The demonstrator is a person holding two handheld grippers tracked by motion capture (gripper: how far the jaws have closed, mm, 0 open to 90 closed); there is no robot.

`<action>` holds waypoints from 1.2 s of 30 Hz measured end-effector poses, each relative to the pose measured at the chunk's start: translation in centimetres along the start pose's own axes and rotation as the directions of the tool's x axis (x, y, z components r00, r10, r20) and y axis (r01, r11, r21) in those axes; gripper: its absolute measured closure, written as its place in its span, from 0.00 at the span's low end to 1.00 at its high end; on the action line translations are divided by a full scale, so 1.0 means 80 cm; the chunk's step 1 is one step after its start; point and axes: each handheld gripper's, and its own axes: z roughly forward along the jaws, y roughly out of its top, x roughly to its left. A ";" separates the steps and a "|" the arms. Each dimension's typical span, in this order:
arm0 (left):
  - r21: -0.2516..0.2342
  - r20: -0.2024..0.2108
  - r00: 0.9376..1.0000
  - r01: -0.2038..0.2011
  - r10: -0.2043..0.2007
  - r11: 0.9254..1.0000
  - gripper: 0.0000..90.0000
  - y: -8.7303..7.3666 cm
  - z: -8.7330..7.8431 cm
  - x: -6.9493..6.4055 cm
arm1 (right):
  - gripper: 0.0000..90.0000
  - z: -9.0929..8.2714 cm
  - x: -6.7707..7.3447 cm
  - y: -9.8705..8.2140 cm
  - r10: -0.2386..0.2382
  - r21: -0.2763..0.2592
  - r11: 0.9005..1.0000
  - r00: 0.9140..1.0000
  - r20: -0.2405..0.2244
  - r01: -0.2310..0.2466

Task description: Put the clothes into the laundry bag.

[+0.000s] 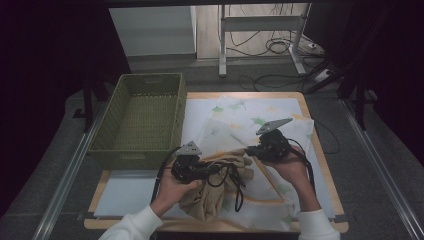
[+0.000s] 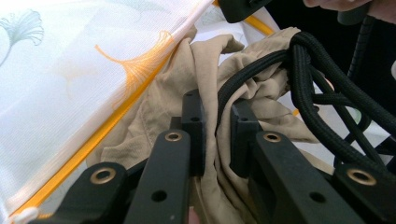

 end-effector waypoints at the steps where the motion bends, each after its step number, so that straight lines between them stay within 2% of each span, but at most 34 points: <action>1: -0.001 -0.002 1.000 0.002 -0.002 1.000 0.90 0.000 0.002 0.000 | 0.97 0.000 0.000 0.000 -0.002 0.000 1.000 1.000 0.001 0.002; 9: 0.005 -0.012 1.000 -0.015 0.015 1.000 0.90 0.003 0.022 -0.003 | 0.97 -0.001 0.000 0.000 -0.002 -0.001 1.000 1.000 -0.003 0.002; 17: -0.007 -0.026 0.999 -0.032 0.032 0.999 0.90 0.004 0.031 -0.005 | 0.97 -0.001 0.000 0.000 -0.002 -0.003 1.000 1.000 -0.005 0.002; 28: -0.005 -0.033 0.999 -0.029 0.029 1.000 0.90 0.002 0.042 -0.005 | 0.97 -0.003 0.003 0.002 -0.009 -0.004 1.000 1.000 -0.004 0.008; 33: 0.005 -0.050 0.997 -0.063 0.063 0.998 0.90 0.006 0.051 -0.008 | 0.97 -0.004 0.003 0.002 -0.008 -0.005 1.000 1.000 -0.003 0.008; 36: 0.008 -0.052 0.996 -0.068 0.068 0.998 0.90 0.005 0.053 -0.008 | 0.97 -0.004 0.003 0.002 -0.010 -0.007 1.000 1.000 -0.004 0.010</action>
